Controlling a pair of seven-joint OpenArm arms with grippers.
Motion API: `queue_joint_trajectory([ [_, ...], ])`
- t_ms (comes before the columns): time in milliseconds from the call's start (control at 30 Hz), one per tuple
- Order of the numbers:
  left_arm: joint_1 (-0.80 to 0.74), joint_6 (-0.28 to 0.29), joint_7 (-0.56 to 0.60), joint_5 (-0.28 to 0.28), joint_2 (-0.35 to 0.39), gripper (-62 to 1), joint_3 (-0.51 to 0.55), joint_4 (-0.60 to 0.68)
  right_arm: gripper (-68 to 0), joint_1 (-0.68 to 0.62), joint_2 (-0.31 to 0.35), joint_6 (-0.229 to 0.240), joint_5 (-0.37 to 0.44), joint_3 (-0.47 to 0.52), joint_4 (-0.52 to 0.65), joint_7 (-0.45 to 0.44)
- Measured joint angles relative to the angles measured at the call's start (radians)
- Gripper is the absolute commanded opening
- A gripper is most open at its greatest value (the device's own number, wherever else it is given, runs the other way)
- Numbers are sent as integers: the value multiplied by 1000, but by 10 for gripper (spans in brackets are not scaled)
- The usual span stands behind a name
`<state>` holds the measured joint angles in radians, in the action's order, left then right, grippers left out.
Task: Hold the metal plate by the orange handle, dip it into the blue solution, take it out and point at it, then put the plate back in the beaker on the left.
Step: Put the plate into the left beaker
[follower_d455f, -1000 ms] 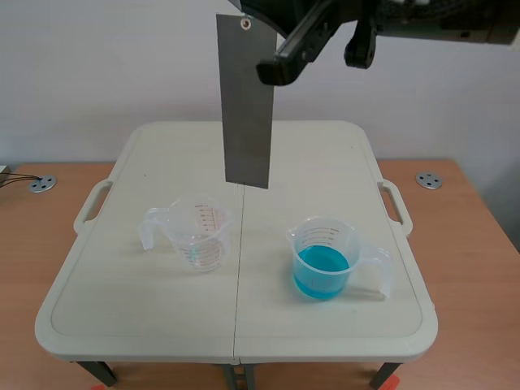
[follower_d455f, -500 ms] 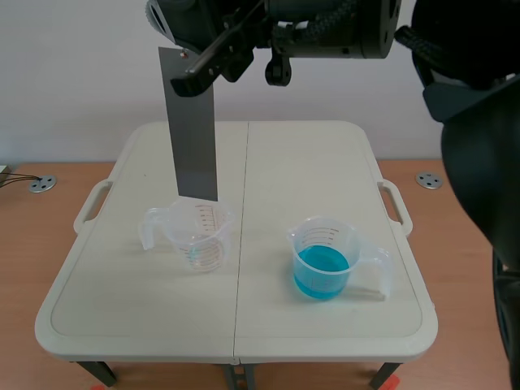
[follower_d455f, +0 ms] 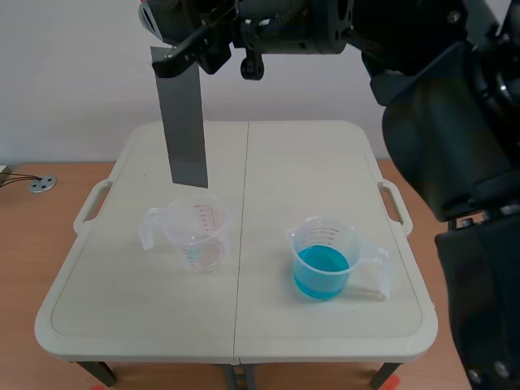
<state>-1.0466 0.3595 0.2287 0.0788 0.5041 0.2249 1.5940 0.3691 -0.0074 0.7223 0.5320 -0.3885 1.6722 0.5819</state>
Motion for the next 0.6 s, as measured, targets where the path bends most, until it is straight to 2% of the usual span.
queue_joint_trajectory([
  [333, 0, 0, 0, 0, 0, -591, 0, 0, -665, 21, -13, 0, -47, -32, -116, -67],
  [600, 0, 0, 0, 0, 0, -591, 0, 0, -664, 21, -15, 0, -54, -32, -186, -111],
])
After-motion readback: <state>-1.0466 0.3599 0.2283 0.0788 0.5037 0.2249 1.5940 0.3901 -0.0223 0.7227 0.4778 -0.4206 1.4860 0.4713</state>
